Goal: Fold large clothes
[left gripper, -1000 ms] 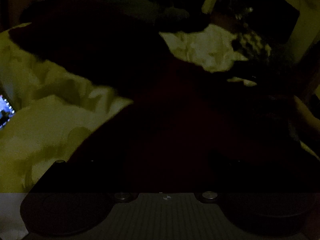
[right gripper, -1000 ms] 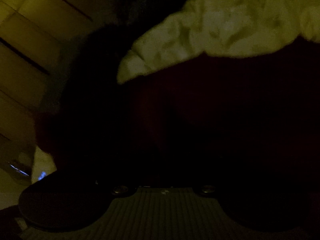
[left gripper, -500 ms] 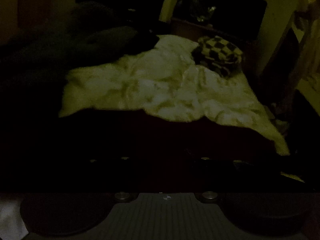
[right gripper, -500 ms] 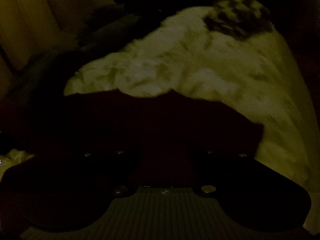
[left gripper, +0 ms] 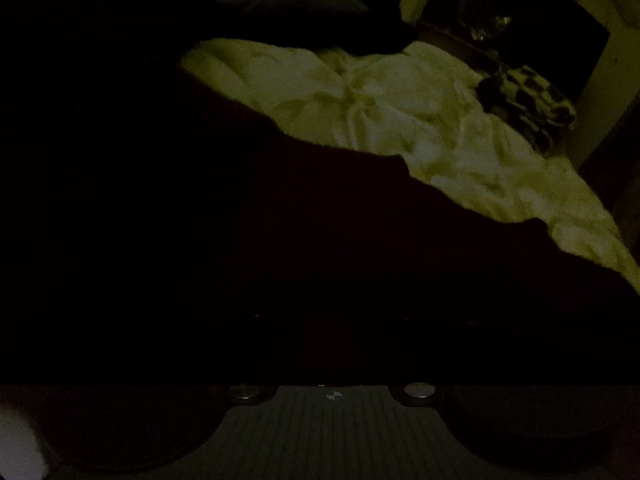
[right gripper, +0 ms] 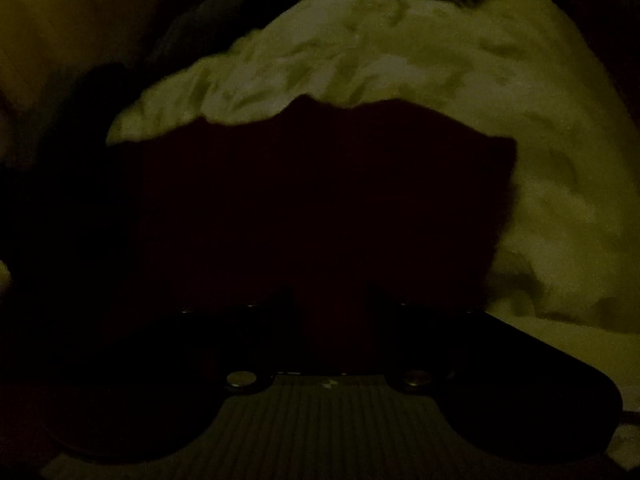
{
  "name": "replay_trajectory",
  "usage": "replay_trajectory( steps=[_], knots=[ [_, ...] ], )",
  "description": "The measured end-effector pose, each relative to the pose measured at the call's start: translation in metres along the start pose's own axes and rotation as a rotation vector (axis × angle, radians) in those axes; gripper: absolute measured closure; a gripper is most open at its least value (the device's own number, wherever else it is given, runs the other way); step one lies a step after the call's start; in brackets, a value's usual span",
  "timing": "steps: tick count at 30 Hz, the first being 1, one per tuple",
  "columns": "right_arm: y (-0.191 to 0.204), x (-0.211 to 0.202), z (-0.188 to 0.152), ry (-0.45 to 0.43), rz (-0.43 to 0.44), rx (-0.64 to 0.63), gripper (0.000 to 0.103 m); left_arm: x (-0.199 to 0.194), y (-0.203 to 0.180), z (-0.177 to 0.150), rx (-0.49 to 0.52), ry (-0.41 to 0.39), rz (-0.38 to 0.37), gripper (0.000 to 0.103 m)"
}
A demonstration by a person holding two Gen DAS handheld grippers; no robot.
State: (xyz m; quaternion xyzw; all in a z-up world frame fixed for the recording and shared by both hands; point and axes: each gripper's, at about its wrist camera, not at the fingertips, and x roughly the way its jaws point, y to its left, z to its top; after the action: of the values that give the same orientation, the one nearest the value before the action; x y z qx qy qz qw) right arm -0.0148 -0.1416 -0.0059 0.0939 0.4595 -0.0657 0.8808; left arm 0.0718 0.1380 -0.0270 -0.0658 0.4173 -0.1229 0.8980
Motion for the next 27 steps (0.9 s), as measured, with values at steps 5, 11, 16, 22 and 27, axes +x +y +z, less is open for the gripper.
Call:
replay_trajectory(
  steps=[5, 11, 16, 22, 27],
  knots=[
    [0.012, 0.011, -0.004, 0.002, -0.047, -0.083, 0.05, 0.006, -0.025, -0.011, 0.145, -0.02, 0.016, 0.0],
    [-0.007, -0.001, -0.003, -0.082, 0.046, 0.056, 0.043, -0.039, -0.042, 0.0, 0.21, -0.075, 0.1, 0.0],
    [-0.023, -0.054, 0.006, -0.341, 0.147, 0.16, 0.043, -0.12, -0.013, 0.008, 0.126, -0.234, 0.074, 0.0],
    [-0.067, -0.192, -0.002, -0.852, 0.278, 0.256, 0.024, -0.201, 0.064, 0.011, 0.066, -0.387, 0.367, 0.0],
    [-0.117, -0.269, -0.032, -1.045, 0.444, 0.287, 0.005, -0.24, 0.154, 0.012, -0.237, -0.436, 0.483, 0.0]
  ],
)
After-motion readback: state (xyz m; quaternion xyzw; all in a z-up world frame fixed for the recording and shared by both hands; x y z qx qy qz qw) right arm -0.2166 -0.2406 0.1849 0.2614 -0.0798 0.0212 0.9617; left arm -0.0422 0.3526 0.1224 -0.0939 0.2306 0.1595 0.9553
